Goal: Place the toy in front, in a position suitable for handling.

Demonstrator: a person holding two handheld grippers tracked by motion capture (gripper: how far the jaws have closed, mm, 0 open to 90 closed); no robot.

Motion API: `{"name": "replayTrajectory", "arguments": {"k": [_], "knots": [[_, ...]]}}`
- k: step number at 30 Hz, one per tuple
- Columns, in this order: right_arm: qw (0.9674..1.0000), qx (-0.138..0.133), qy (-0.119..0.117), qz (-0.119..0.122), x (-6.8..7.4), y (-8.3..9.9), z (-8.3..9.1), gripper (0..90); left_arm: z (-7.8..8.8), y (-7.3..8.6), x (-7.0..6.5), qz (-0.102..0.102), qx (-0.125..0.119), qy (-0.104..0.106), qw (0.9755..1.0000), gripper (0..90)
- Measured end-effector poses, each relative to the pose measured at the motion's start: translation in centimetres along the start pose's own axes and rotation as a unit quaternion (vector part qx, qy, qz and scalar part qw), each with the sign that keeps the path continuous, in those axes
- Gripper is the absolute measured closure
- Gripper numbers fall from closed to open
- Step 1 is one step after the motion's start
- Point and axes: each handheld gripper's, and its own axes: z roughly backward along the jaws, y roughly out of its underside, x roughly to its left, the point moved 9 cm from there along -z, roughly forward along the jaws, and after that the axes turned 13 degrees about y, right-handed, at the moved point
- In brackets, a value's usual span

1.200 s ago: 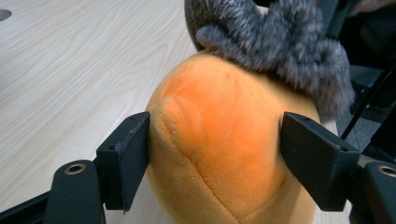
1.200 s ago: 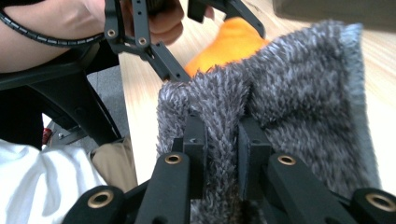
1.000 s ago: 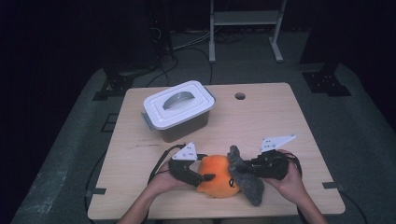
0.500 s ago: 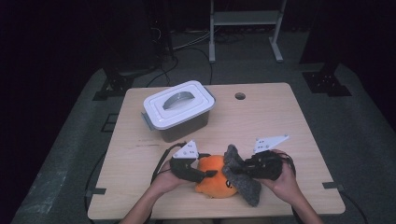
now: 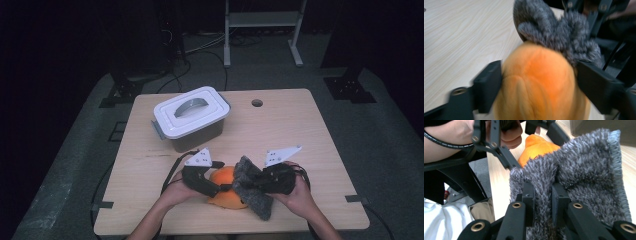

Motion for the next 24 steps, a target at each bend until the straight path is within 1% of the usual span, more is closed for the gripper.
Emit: {"name": "replayTrajectory", "arguments": {"k": [1, 2, 3, 4, 5, 6, 7, 8, 10, 11, 12, 14, 16, 17, 18, 20, 22, 23, 24], "knots": [[1.0, 0.001, 0.004, 0.0, -0.1, 0.1, 0.0, 75.7, 0.0, 0.1, 0.0, -0.007, 0.001, -0.005, 1.0, 29.9], [1.0, 0.001, 0.007, -0.002, -0.3, 0.1, 0.2, 75.7, 0.1, 0.0, 0.1, -0.016, 0.002, -0.018, 0.9997, 35.7], [0.9999, -0.002, 0.013, -0.007, -0.5, 0.0, 0.3, 75.8, 0.2, -0.3, 0.1, -0.021, -0.003, -0.028, 0.9994, 40.6], [0.9997, -0.006, 0.023, -0.008, -0.8, -0.2, 0.6, 75.8, 0.2, -0.5, 0.1, -0.027, -0.007, -0.031, 0.9991, 42.2], [0.9995, -0.008, 0.027, -0.01, -0.9, -0.5, 0.8, 75.8, 0.2, -0.8, 0.0, -0.041, -0.02, -0.04, 0.9982, 43.0], [0.9992, -0.015, 0.035, -0.011, -1.2, -0.9, 1.1, 75.9, 0.2, -1.1, -0.1, -0.052, -0.026, -0.045, 0.9973, 43.6], [0.9989, -0.022, 0.039, -0.011, -1.3, -1.2, 1.3, 75.9, 0.2, -1.2, -0.2, -0.064, -0.027, -0.047, 0.9965, 43.8], [0.9988, -0.026, 0.039, -0.013, -1.4, -1.5, 1.4, 75.9, 0.1, -1.2, -0.2, -0.07, -0.025, -0.046, 0.9962, 43.7], [0.9987, -0.026, 0.041, -0.015, -1.4, -1.6, 1.2, 75.9, 0.2, -1.0, -0.2, -0.07, -0.023, -0.043, 0.9963, 43.3], [0.9989, -0.022, 0.039, -0.015, -1.4, -1.4, 1.0, 75.9, 0.3, -0.7, -0.1, -0.068, -0.017, -0.039, 0.9968, 43.0], [0.9991, -0.017, 0.036, -0.013, -1.3, -1.0, 0.6, 75.8, 0.6, -0.4, 0.0, -0.062, -0.011, -0.035, 0.9974, 42.7], [0.9993, -0.007, 0.033, -0.014, -1.4, -0.3, 0.3, 75.8, 1.0, 0.3, 0.0, -0.049, -0.007, -0.018, 0.9986, 42.4], [0.9993, 0.0, 0.032, -0.022, -1.8, 0.5, 0.4, 75.8, 1.6, 0.9, 0.1, -0.044, -0.004, -0.01, 0.999, 41.7], [0.999, 0.006, 0.036, -0.025, -2.0, 1.0, 0.5, 75.8, 1.8, 1.2, 0.0, -0.039, -0.006, -0.004, 0.9992, 41.3], [0.9987, 0.014, 0.039, -0.03, -2.3, 1.6, 0.7, 75.8, 2.0, 1.3, 0.0, -0.039, -0.004, -0.001, 0.9992, 40.8], [0.9981, 0.02, 0.042, -0.041, -2.7, 2.2, 0.9, 75.7, 2.1, 1.5, -0.2, -0.039, -0.004, 0.003, 0.9992, 40.6], [0.9982, 0.011, 0.04, -0.043, -2.7, 1.8, 1.2, 75.8, 2.1, 1.6, -0.3, -0.041, 0.001, 0.004, 0.9991, 40.3], [0.9984, 0.002, 0.037, -0.042, -2.5, 1.2, 1.3, 75.8, 2.0, 1.6, -0.5, -0.043, 0.0, 0.006, 0.9991, 40.1], [0.9987, -0.009, 0.029, -0.041, -2.1, 0.5, 1.3, 75.8, 2.0, 1.6, -0.6, -0.046, 0.004, 0.008, 0.9989, 39.5]]}}
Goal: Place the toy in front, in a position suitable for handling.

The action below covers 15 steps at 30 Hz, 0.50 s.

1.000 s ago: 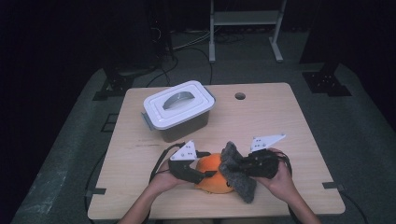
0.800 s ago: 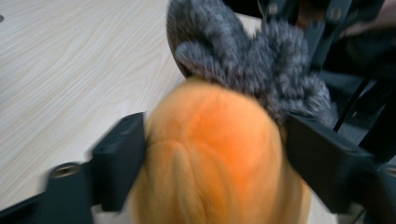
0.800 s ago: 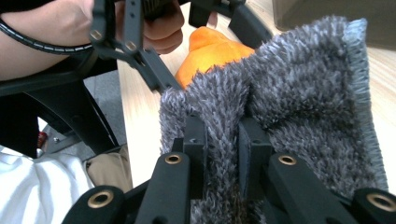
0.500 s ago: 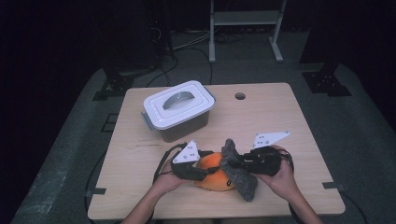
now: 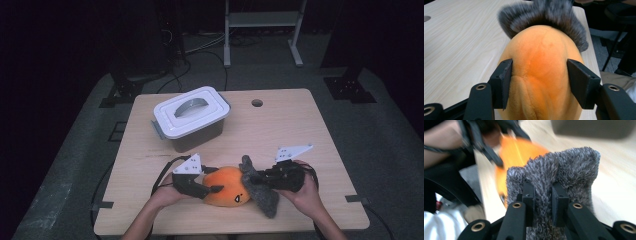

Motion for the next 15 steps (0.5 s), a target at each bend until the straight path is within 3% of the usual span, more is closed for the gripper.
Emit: {"name": "replayTrajectory", "arguments": {"k": [2, 4, 6, 7, 9, 11, 13, 15], "knots": [[0.9998, -0.01, -0.014, 0.011, 1.0, -1.1, -0.2, 75.6, 0.0, -0.1, -0.1, -0.002, 0.002, 0.002, 1.0, 36.4], [0.9995, 0.001, -0.016, 0.028, 1.6, -1.1, -0.9, 75.5, 0.0, -0.3, 0.0, -0.004, 0.005, 0.0, 1.0, 30.0], [0.9991, 0.006, -0.024, 0.035, 2.0, -0.9, -1.6, 75.5, 0.0, -0.4, 0.3, 0.008, 0.005, 0.0, 1.0, 24.6], [0.9991, 0.005, -0.024, 0.035, 2.0, -1.1, -1.6, 75.5, -0.1, -0.4, 0.5, 0.009, 0.007, -0.002, 0.9999, 25.2], [0.9991, 0.007, -0.014, 0.039, 1.8, -1.6, -1.6, 75.5, -0.2, -0.5, 0.8, -0.001, 0.004, -0.018, 0.9998, 37.3], [0.9991, 0.009, -0.004, 0.041, 1.5, -1.9, -1.6, 75.6, -0.2, -1.3, 1.1, -0.011, -0.015, -0.04, 0.999, 44.6], [0.9993, 0.004, 0.004, 0.037, 0.9, -2.6, -1.4, 75.7, 0.0, -2.0, 1.4, -0.028, -0.037, -0.061, 0.9971, 46.7], [0.9995, -0.007, 0.004, 0.031, 0.5, -3.2, -1.3, 75.7, -0.2, -2.0, 1.6, -0.033, -0.036, -0.068, 0.9965, 46.6]]}}
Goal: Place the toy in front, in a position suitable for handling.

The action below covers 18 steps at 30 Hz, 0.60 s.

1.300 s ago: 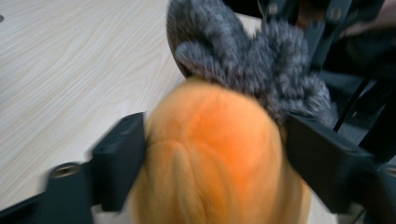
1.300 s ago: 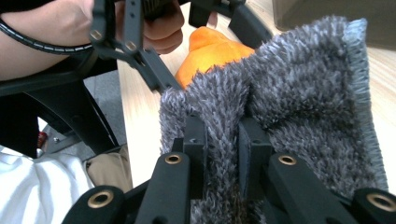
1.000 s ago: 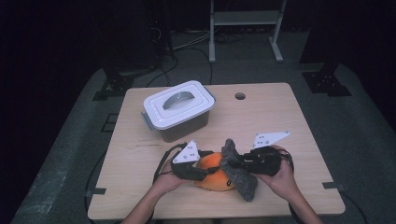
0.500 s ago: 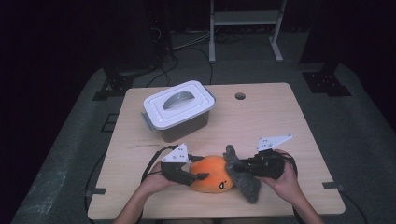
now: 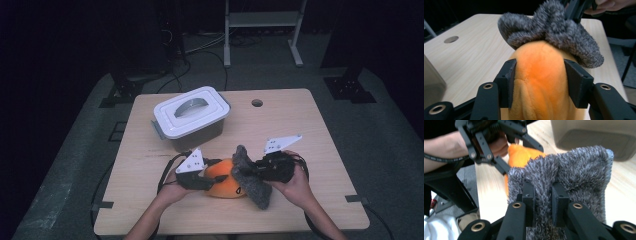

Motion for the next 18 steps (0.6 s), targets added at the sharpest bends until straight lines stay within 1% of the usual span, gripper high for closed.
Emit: {"name": "replayTrajectory", "arguments": {"k": [2, 4, 6, 7, 8, 10, 12, 13, 15, 16, 17, 18], "knots": [[1.0, 0.002, 0.002, 0.001, -0.2, -0.1, -0.2, 75.7, -0.1, 0.4, 0.0, 0.002, 0.003, 0.005, 1.0, 45.4], [1.0, 0.007, -0.003, -0.004, -0.6, 0.6, -0.8, 75.7, 0.1, 0.8, -0.1, 0.013, 0.01, 0.015, 0.9997, 43.3], [0.9997, 0.007, -0.015, -0.018, -0.9, 1.5, -1.0, 75.7, 0.3, 1.1, -0.3, 0.017, 0.012, 0.024, 0.9995, 41.9], [0.9995, 0.007, -0.017, -0.027, -1.2, 1.9, -1.0, 75.7, 0.5, 1.4, -0.4, 0.021, 0.013, 0.028, 0.9993, 40.8], [0.9993, 0.01, -0.016, -0.033, -1.6, 2.5, -0.9, 75.7, 0.7, 1.5, -0.4, 0.024, 0.012, 0.029, 0.9992, 40.3], [0.9988, 0.023, -0.006, -0.044, -2.4, 3.6, -0.7, 75.7, 1.0, 1.8, -0.3, 0.029, 0.012, 0.028, 0.9991, 39.3], [0.9979, 0.036, 0.002, -0.054, -2.9, 4.4, -0.6, 75.7, 1.1, 1.9, -0.3, 0.034, 0.01, 0.031, 0.9989, 38.8], [0.9978, 0.034, 0.003, -0.057, -3.0, 4.5, -0.5, 75.7, 1.1, 1.9, -0.3, 0.034, 0.008, 0.032, 0.9989, 38.7], [0.9979, 0.016, -0.006, -0.063, -2.7, 3.6, -0.1, 75.7, 1.0, 1.9, -0.4, 0.035, 0.007, 0.036, 0.9987, 38.6], [0.998, 0.007, -0.012, -0.061, -2.4, 3.1, 0.0, 75.7, 0.8, 1.9, -0.5, 0.034, 0.006, 0.04, 0.9986, 38.6], [0.9982, -0.005, -0.019, -0.057, -1.8, 2.2, 0.1, 75.6, 0.8, 1.9, -0.5, 0.031, 0.007, 0.043, 0.9986, 38.5], [0.9984, -0.01, -0.022, -0.051, -1.5, 1.7, 0.0, 75.5, 0.8, 2.0, -0.6, 0.028, 0.01, 0.041, 0.9987, 38.3]]}}
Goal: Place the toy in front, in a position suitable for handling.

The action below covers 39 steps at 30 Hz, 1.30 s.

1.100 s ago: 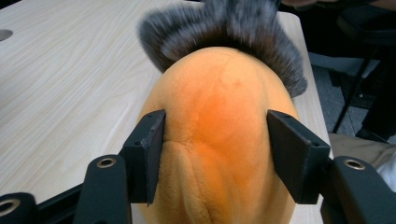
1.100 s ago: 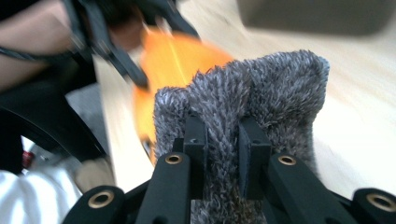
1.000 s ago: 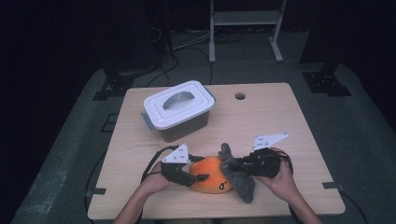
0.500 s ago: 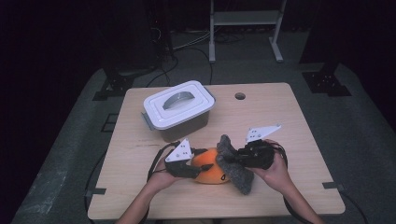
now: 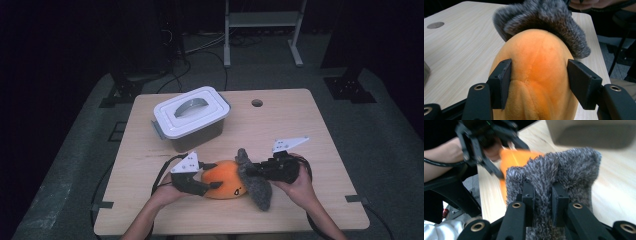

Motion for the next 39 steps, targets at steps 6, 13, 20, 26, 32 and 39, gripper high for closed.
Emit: {"name": "replayTrajectory", "arguments": {"k": [6, 13, 20, 26, 32, 39], "knots": [[0.9999, 0.01, -0.005, 0.005, 0.1, 0.6, -1.2, 75.4, 0.4, 0.5, 0.1, 0.007, -0.001, 0.0, 1.0, 37.9], [0.9996, 0.023, 0.013, -0.013, -0.8, 2.3, -0.4, 75.4, 0.4, 0.4, 0.0, 0.003, 0.004, -0.005, 1.0, 36.9], [0.9999, 0.001, -0.005, 0.016, 1.2, 0.6, -0.9, 75.0, -0.1, 0.1, -0.3, -0.012, 0.011, -0.004, 0.9999, 37.3], [0.9997, 0.022, 0.013, -0.005, -0.5, 2.1, -0.5, 75.4, -0.1, 0.0, -0.2, -0.01, 0.01, -0.002, 0.9999, 36.7], [0.9997, -0.017, 0.0, 0.015, 1.3, -0.2, 0.2, 75.5, -1.3, -0.9, -0.9, -0.037, 0.02, -0.007, 0.9991, 34.9], [0.9998, 0.009, 0.004, 0.016, 0.7, 1.1, -0.5, 76.0, -1.1, -0.7, -0.5, -0.027, 0.016, -0.016, 0.9994, 35.8]]}}
